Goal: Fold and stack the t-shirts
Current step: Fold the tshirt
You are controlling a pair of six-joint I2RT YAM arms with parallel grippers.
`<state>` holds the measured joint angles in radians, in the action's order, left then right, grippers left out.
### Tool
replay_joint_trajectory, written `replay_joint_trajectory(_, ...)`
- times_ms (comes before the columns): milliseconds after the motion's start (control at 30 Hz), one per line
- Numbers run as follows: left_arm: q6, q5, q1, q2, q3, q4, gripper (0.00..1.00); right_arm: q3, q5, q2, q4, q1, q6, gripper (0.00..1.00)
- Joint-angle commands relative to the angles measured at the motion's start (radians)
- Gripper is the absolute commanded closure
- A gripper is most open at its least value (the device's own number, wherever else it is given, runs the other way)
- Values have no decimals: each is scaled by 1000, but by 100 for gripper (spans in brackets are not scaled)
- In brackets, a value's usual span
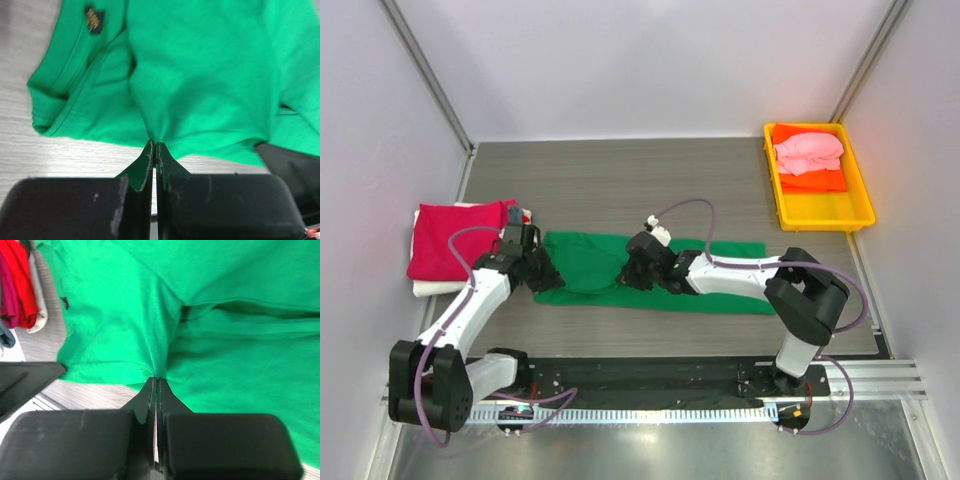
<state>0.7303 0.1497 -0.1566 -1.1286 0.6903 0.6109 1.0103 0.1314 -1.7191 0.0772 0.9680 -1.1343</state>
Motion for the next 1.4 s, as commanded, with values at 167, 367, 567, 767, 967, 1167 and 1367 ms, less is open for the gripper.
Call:
replay_joint_trajectory(167, 75, -13, -4, 24, -74, -69, 100, 69, -246, -37, 38, -64, 54, 95)
replay_joint_trajectory(367, 95, -16, -27, 52, -106, -68, 100, 102, -306, -63, 70, -109, 96, 90)
replay_joint_trajectory(567, 145, -52, -50, 96, -147, -63, 95, 129, -352, -94, 107, -140, 142, 80)
replay_joint_trajectory(767, 181, -110, -69, 157, -146, -13, 41, 146, -251, -45, 180, -140, 221, 57)
replay_joint_trajectory(967, 188, -104, -84, 257, -132, 16, 37, 120, -144, 47, 240, -140, 342, 65)
replay_joint_trajectory(1167, 305, -85, -106, 361, -253, -57, 42, 44, 17, 163, 331, -141, 441, 75)
replay_joint_trajectory(1367, 412, -141, -120, 512, -344, -86, 42, -67, 174, 306, 495, -175, 467, 99)
